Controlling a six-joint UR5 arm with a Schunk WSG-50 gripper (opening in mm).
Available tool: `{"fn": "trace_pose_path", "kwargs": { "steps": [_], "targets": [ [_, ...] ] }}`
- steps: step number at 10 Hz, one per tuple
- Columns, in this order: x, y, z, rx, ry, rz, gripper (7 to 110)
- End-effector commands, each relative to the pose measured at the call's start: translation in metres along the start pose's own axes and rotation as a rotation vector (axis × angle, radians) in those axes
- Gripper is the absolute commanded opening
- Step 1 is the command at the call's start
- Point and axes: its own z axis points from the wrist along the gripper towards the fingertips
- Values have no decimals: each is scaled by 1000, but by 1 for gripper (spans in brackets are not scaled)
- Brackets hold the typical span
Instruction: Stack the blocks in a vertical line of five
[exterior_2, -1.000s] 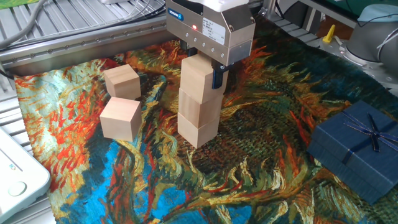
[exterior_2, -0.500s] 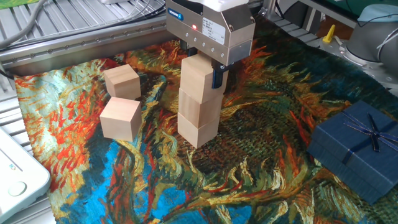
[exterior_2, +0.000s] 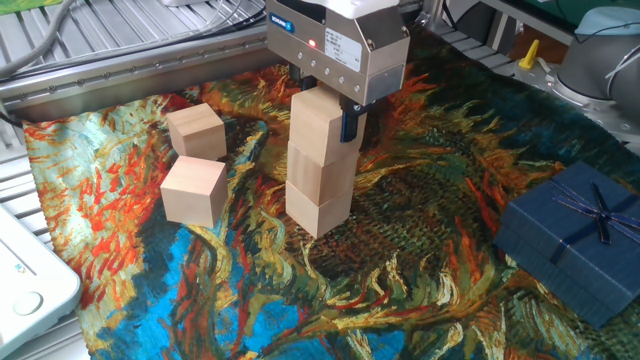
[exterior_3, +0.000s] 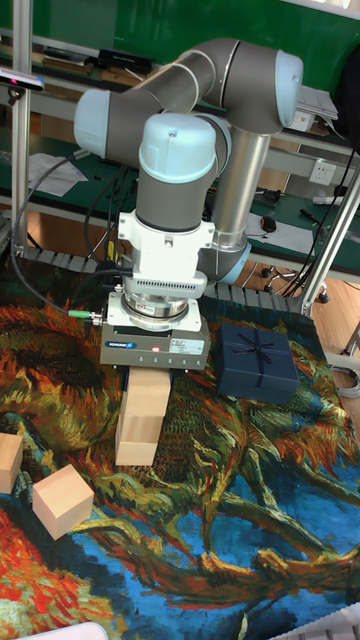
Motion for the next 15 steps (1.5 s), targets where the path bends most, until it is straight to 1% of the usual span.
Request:
{"fn": "trace_pose_path", "kwargs": {
  "steps": [1,9,15],
  "targets": [
    [-2,3,-1,-17,-5,7,7],
    [0,3,-3,-32,11,1,7],
    [-2,4,-1,-35,8,-4,7]
  ]
}}
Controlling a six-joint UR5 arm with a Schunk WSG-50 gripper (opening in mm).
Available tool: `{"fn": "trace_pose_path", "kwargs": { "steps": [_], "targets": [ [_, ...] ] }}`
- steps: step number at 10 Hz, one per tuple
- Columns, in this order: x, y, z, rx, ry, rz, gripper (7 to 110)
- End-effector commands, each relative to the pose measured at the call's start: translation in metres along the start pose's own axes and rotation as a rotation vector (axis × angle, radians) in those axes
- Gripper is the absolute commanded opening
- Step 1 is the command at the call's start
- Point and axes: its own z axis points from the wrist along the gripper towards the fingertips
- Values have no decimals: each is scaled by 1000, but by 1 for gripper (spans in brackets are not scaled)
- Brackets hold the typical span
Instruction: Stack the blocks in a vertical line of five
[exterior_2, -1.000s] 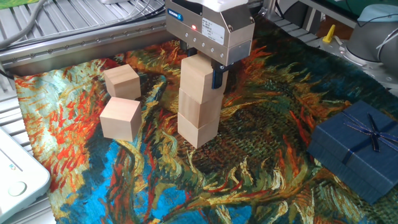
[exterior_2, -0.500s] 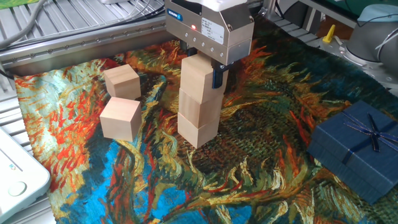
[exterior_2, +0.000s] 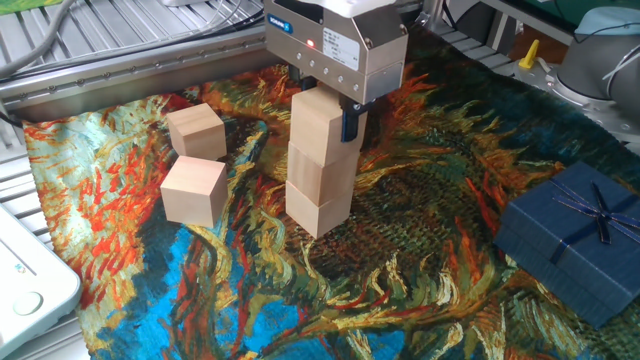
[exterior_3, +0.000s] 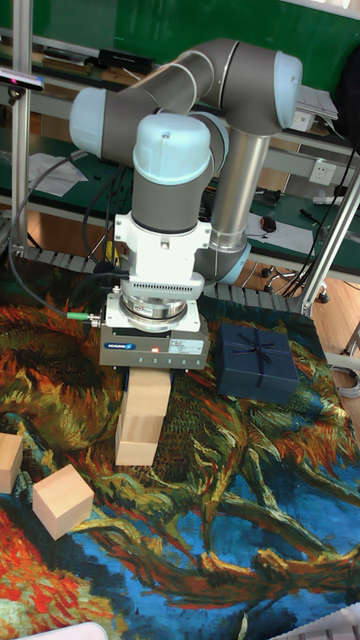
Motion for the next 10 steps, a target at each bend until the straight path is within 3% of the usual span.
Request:
{"fn": "trace_pose_path", "kwargs": {
  "steps": [1,6,7,10],
  "targets": [
    [-2,4,-1,-20,-6,0,7],
    [0,2,1,-34,-2,-42,7],
    [-1,1,1,-32,-2,-45,22],
    [-2,1,0,-34,-3,-65,22]
  ]
}}
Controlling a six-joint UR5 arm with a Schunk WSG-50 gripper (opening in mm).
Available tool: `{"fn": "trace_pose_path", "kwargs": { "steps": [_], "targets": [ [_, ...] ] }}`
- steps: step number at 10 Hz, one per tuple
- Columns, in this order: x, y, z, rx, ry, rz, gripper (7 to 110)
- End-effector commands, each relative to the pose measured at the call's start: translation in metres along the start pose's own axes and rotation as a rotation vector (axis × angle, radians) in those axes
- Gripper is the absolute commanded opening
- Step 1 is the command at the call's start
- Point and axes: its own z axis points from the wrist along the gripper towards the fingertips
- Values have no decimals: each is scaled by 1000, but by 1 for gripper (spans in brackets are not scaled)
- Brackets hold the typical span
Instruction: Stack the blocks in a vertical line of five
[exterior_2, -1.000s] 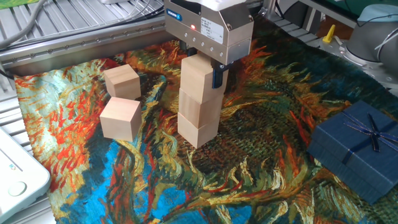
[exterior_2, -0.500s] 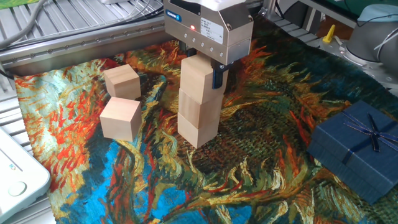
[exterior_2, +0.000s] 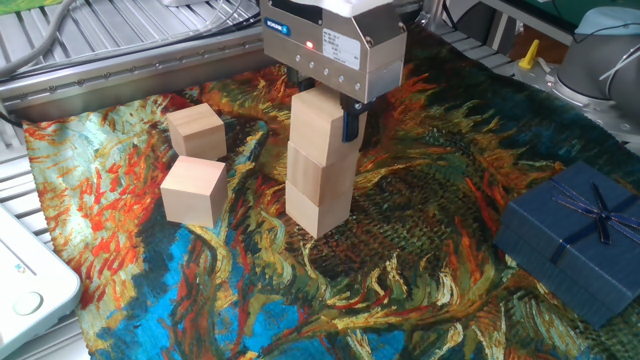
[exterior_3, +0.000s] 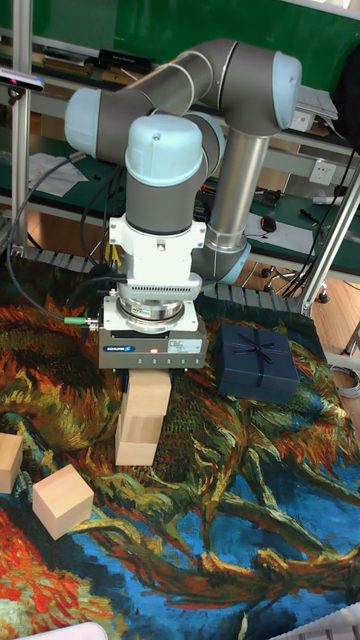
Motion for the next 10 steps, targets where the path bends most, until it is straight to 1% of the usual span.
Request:
{"fn": "trace_pose_path", "kwargs": {
  "steps": [1,2,3,4,5,9,10],
  "targets": [
    [-2,2,-2,-14,-8,-23,22],
    [-2,2,-2,-12,-7,-29,44],
    [-3,1,-2,-13,-9,-28,44],
    [-3,0,-1,-14,-12,-26,66],
    [-4,0,0,-23,-15,-25,66],
    [-4,0,-1,-22,-17,-31,66],
    [-4,0,-1,-21,-13,-19,88]
  ]
}}
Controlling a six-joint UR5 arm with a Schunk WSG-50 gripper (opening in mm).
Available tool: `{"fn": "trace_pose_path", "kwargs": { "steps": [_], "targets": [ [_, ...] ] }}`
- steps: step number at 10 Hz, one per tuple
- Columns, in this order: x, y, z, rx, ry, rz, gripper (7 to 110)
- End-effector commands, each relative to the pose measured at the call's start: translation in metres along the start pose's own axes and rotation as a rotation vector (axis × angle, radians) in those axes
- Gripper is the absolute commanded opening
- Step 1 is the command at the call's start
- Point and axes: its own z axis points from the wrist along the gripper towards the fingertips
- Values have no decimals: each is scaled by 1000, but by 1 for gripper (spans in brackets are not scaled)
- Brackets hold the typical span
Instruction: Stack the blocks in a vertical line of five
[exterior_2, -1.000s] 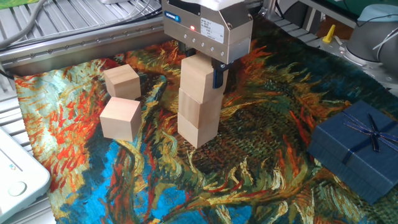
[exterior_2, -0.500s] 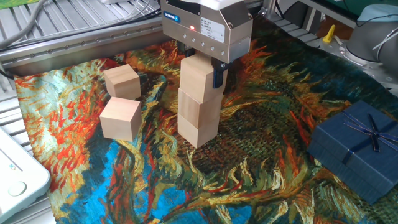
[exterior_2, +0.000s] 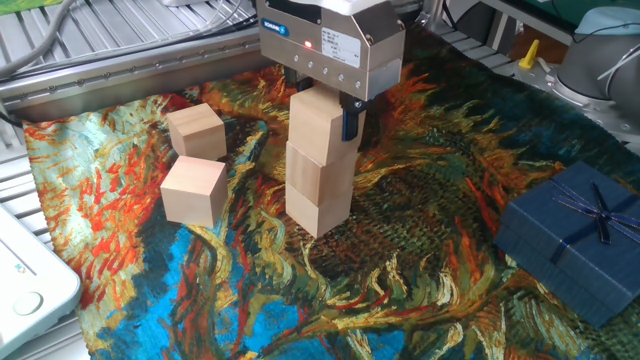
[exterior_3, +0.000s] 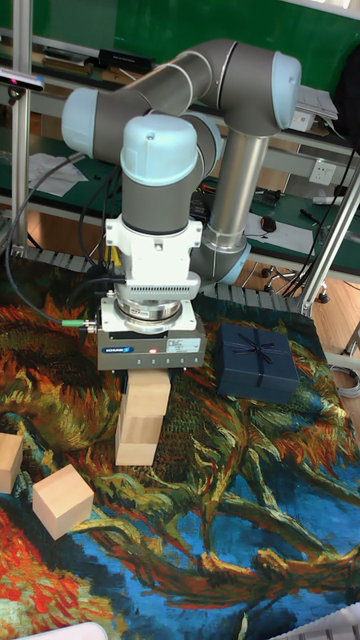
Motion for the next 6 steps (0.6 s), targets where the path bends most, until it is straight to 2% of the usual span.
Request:
{"fn": "trace_pose_path", "kwargs": {
  "steps": [1,6],
  "targets": [
    [-1,1,-1,-7,-4,31,88],
    [-6,-5,-4,42,-21,59,88]
  ]
}}
